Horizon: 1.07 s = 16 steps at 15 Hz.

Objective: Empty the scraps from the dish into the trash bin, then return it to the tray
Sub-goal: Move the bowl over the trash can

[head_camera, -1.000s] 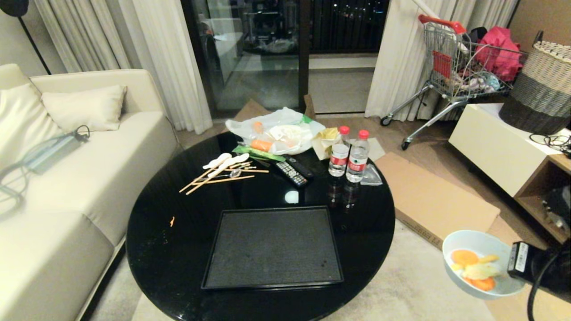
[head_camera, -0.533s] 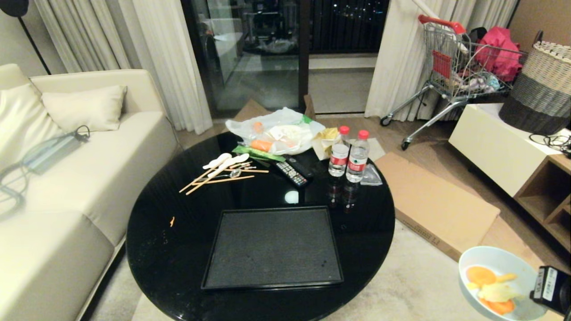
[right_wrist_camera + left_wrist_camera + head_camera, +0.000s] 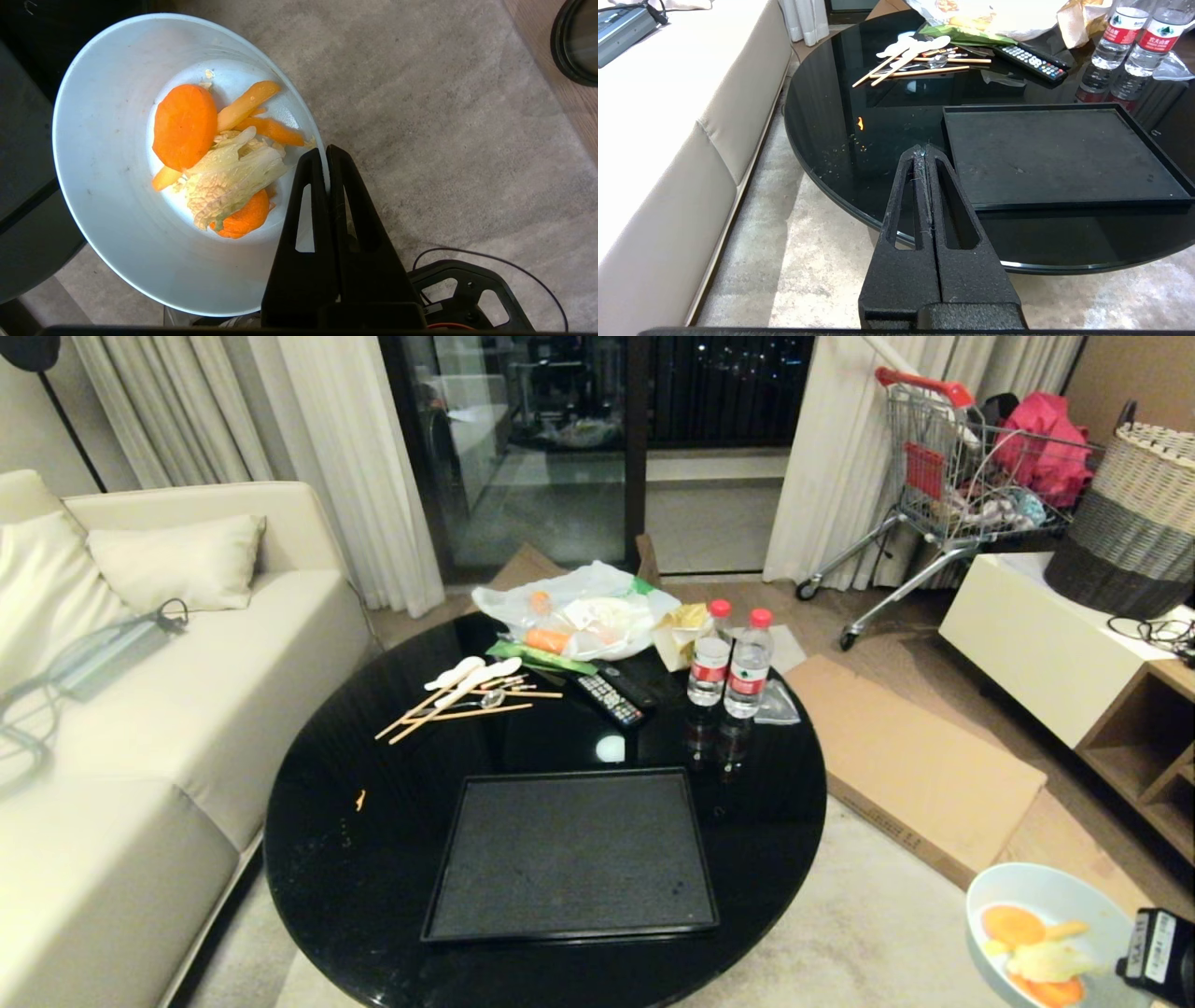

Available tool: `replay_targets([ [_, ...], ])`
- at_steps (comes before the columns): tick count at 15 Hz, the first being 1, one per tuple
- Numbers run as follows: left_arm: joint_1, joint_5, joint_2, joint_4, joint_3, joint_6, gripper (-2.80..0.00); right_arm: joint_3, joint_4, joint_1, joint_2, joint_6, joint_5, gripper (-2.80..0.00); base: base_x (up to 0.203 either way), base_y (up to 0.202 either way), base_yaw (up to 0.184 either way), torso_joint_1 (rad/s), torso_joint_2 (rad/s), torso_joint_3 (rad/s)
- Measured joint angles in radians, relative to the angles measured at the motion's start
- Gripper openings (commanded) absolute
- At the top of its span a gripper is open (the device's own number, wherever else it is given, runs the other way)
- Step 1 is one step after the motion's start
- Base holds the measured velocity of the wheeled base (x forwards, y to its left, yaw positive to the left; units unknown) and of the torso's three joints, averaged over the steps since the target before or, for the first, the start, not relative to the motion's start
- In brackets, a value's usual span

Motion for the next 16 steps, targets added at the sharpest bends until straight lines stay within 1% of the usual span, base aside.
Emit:
replay_targets([
  [16,0.000,-0.001,0.000,0.000,0.000,-0.001,-2.80,0.002,-0.010,0.000,0.032,-0.008,-0.004,-2.80,0.000,0.000,0.000,0.000,0.00,0.000],
])
